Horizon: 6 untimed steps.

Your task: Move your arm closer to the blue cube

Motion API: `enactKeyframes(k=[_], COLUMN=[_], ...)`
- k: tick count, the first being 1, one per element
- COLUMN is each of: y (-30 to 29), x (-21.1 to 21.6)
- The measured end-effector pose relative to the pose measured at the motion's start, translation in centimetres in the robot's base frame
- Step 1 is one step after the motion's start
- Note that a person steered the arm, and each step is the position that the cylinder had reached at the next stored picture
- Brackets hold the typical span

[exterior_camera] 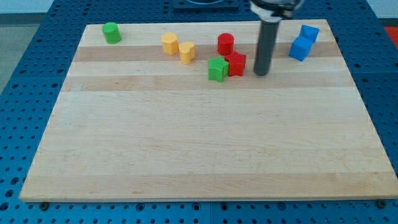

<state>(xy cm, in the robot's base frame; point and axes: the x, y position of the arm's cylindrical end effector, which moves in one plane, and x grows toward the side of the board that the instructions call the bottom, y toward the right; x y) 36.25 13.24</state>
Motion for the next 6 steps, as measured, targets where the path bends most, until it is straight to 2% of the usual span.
enactKeyframes(k=[2, 3, 6], y=[12.4, 14.4, 10.6], x=[-0.3, -1.6, -3.5])
